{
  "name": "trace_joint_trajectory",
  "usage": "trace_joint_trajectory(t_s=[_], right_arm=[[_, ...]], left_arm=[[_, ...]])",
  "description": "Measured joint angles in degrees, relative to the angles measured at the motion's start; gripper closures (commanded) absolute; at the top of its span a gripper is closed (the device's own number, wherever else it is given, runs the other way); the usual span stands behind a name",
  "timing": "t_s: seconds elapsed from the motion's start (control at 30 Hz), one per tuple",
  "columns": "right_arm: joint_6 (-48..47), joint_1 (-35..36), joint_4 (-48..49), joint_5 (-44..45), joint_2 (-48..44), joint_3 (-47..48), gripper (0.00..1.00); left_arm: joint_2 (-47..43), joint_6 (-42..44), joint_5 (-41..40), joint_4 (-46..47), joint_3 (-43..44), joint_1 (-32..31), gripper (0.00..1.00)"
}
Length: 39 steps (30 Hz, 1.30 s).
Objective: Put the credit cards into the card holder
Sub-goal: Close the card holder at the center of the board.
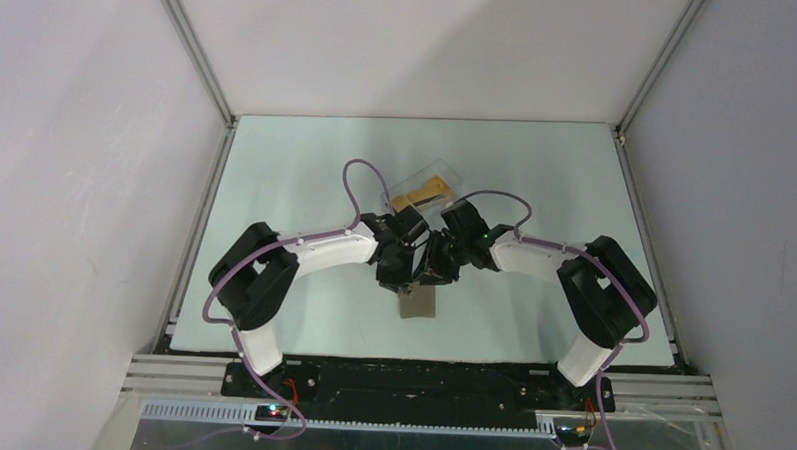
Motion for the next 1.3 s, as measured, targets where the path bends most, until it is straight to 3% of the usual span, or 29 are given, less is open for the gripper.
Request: trace_joint_trajectory(t_s=[1.1,1.3], right_arm=[[-0.9,1.8,-0.8,-5.8,6.2,1.1,0.80],[-0.9,1.8,-1.2,-6.3,7.0,1.7,0.87]], left_arm=[[0.2,1.4,0.1,-0.6,0.1,-0.9,0.70],[0.2,1.4,-0.4,-0.9,0.1,-0.9,0.70]])
